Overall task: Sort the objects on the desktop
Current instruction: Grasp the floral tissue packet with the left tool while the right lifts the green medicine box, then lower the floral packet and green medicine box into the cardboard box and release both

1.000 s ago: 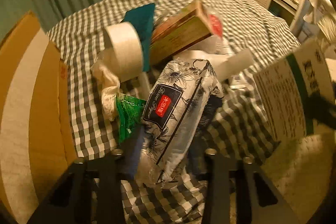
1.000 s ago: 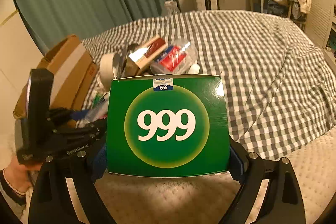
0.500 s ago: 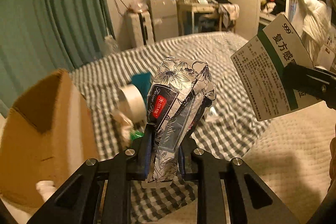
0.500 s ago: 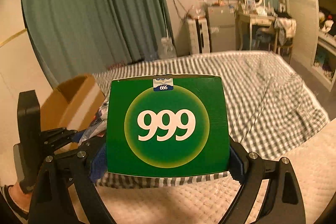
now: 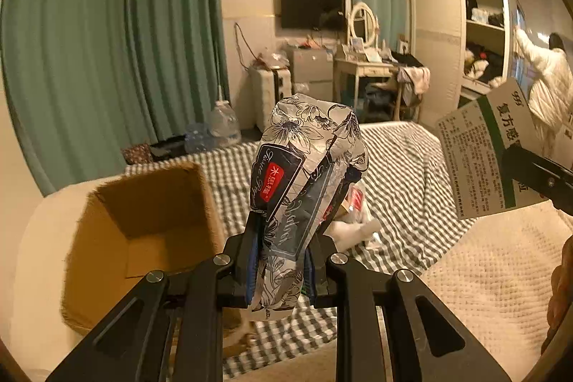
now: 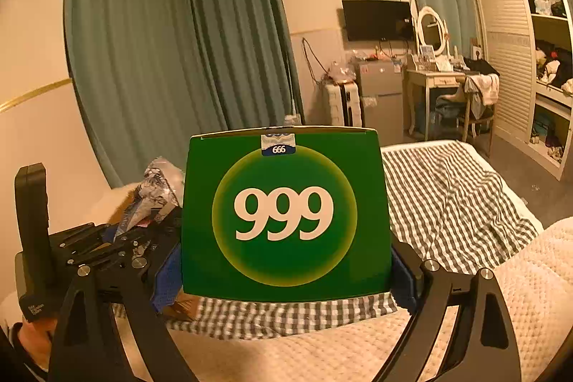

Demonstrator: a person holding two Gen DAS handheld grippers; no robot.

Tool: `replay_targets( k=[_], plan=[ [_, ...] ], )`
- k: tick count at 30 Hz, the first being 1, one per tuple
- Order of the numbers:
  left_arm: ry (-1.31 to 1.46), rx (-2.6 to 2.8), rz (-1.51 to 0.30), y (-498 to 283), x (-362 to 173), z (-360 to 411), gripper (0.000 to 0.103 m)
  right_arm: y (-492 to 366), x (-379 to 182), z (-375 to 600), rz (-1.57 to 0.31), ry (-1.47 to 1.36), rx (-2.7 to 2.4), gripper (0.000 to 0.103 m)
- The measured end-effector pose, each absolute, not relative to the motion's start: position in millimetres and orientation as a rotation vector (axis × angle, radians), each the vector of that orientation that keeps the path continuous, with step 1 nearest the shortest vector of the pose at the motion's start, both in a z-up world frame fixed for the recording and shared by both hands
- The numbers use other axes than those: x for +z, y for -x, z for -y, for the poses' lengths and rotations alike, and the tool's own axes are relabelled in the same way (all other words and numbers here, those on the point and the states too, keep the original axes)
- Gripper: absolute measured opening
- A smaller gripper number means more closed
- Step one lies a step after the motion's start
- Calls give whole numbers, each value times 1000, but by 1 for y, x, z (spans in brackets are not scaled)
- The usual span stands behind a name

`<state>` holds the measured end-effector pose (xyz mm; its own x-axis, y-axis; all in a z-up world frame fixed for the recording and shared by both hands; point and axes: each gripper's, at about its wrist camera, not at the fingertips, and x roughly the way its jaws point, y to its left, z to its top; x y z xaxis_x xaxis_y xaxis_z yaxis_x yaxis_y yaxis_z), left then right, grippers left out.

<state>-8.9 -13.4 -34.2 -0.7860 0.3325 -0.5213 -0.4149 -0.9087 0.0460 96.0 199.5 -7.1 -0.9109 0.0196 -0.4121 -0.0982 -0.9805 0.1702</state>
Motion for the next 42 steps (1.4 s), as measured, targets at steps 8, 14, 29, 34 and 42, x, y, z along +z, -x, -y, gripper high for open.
replay_targets(
  k=[8, 14, 29, 34, 42],
  plan=[
    [666, 2686, -206, -1, -8, 61, 20, -110, 23, -170, -284, 560, 3033, 91],
    [628, 2727, -156, -7, 7, 101, 20, -111, 37, -143, -283, 530, 3086, 91],
    [674, 2841, -82, 25, 5, 176, 20, -60, 33, -56, -181, 622, 3217, 91],
    [730, 2835, -87, 36, -4, 183, 20, -39, 29, -36, -174, 655, 3246, 91],
    [878, 2815, -62, 69, -30, 194, 20, 0, 1, -10, -145, 768, 3258, 91]
  ],
)
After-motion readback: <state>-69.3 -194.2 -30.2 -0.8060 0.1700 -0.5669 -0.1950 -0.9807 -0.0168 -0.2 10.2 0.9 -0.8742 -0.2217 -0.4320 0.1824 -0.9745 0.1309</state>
